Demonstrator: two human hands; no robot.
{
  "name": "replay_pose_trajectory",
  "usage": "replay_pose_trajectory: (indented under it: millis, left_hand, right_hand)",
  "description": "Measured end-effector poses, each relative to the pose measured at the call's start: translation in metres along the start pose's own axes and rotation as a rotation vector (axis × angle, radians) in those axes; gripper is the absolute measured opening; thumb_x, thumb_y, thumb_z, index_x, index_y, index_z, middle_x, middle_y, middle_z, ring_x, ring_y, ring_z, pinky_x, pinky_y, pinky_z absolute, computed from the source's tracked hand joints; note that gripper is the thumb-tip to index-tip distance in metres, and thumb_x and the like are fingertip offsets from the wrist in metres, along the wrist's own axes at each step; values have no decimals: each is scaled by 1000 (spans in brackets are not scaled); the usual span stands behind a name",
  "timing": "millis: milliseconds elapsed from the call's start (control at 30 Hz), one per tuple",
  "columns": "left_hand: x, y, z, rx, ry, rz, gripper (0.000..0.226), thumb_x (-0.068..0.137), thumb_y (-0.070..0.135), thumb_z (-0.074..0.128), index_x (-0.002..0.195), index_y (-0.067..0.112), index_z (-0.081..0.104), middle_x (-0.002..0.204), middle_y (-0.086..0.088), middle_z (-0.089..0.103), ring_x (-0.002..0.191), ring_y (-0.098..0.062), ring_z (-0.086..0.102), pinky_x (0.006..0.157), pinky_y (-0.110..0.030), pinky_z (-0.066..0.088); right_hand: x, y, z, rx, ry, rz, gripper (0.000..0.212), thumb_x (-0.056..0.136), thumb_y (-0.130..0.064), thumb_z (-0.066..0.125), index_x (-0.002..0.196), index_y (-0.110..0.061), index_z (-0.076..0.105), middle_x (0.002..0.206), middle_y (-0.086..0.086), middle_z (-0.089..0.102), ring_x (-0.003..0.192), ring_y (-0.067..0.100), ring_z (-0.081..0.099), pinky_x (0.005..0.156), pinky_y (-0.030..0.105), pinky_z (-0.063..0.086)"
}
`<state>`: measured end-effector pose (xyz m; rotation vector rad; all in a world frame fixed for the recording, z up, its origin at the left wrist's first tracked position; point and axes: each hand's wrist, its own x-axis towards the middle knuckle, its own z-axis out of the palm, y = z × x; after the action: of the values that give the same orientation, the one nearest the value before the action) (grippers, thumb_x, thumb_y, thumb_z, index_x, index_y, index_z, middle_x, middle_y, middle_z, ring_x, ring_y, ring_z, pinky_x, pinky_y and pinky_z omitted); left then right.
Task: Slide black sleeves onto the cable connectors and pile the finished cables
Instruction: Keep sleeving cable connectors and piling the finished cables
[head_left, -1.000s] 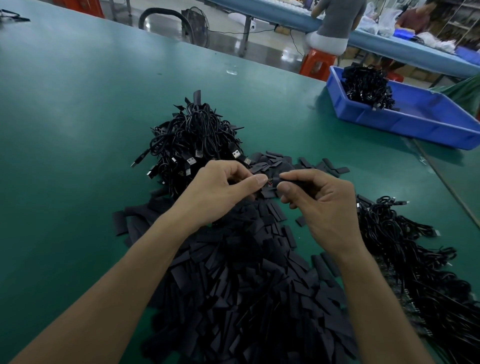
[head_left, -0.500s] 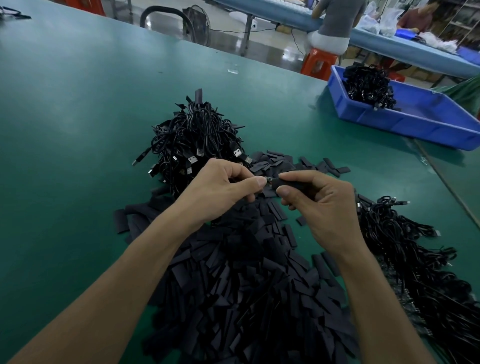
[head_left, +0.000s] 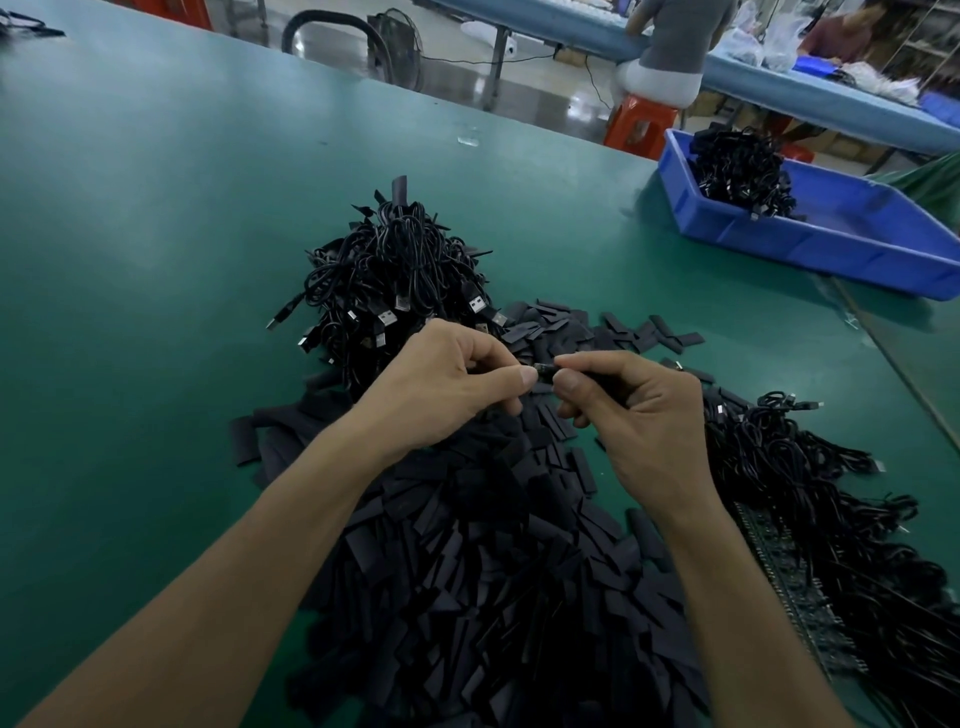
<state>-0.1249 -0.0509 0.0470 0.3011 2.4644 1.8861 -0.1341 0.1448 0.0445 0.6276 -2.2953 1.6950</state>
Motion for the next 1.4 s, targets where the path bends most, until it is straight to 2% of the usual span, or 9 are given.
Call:
replay_pose_trajectory:
  millis: [167, 300, 367, 500, 667, 833, 1100, 1300, 1400]
  left_hand:
    - [1, 0, 0, 8, -31, -4, 22, 90, 39, 69, 80, 21, 77, 76, -17, 73, 75, -50, 62, 73, -64, 51]
    - [1, -1, 0, 19, -49, -18, 16, 97, 21, 65, 85, 19, 75, 74, 3, 76, 69, -15, 66, 74, -42, 55]
    - [1, 0, 2, 29, -40, -17, 16, 97, 21, 64, 85, 18, 76, 73, 5, 76, 66, -7, 63, 72, -42, 56]
    - [1, 1, 6, 3, 37, 3, 18, 96, 24, 66, 83, 18, 77, 72, 4, 75, 62, -9, 62, 68, -44, 56]
    - [2, -2, 17, -76, 105, 47, 22, 96, 27, 66, 81, 18, 78, 76, -13, 74, 73, -44, 66, 69, -57, 55]
    - [2, -3, 24, -173, 144, 87, 17, 97, 21, 65, 86, 17, 78, 78, 1, 77, 76, -12, 74, 70, -23, 58]
    - [3, 2, 25, -249, 170, 107, 16, 98, 13, 64, 89, 10, 77, 78, -2, 77, 73, -8, 72, 66, -17, 53]
    - [3, 6, 23, -227, 204, 99, 16, 97, 17, 65, 88, 12, 77, 76, 0, 77, 72, -8, 71, 66, -17, 52]
    - [2, 6, 22, -224, 210, 90, 17, 97, 14, 64, 87, 11, 77, 74, 0, 76, 69, -7, 71, 64, -16, 52]
  right_hand:
    - [3, -3, -1, -21, -57, 10, 18, 80, -31, 73, 98, -29, 74, 77, -12, 75, 66, 8, 70, 64, 14, 52]
    - [3, -4, 0, 1, -18, 20, 18, 81, -27, 75, 99, -29, 74, 81, -9, 75, 68, 9, 70, 65, 16, 53]
    - [3, -4, 3, 10, 33, 7, 27, 82, -20, 79, 104, -33, 71, 84, -8, 75, 72, 11, 71, 69, 20, 55]
    - [1, -5, 14, 97, 249, 47, 38, 81, -14, 82, 107, -35, 64, 83, -1, 76, 75, 17, 73, 72, 31, 59]
    - [-3, -8, 32, 168, 414, 27, 34, 86, -10, 77, 109, -34, 66, 87, -11, 76, 79, 7, 73, 73, 17, 55]
    - [-5, -10, 46, 223, 398, 35, 41, 89, -11, 73, 120, -37, 63, 92, -4, 77, 84, 13, 74, 76, 26, 58]
    - [-2, -15, 46, 304, 342, 56, 40, 91, -10, 70, 118, -39, 64, 86, 1, 77, 77, 12, 72, 73, 24, 58]
    - [3, -18, 41, 227, 297, 53, 42, 92, -18, 70, 127, -40, 60, 89, 3, 77, 84, 21, 74, 80, 40, 62]
    - [4, -17, 43, 223, 314, 50, 36, 92, -17, 70, 122, -37, 64, 86, 0, 78, 80, 18, 75, 78, 37, 62]
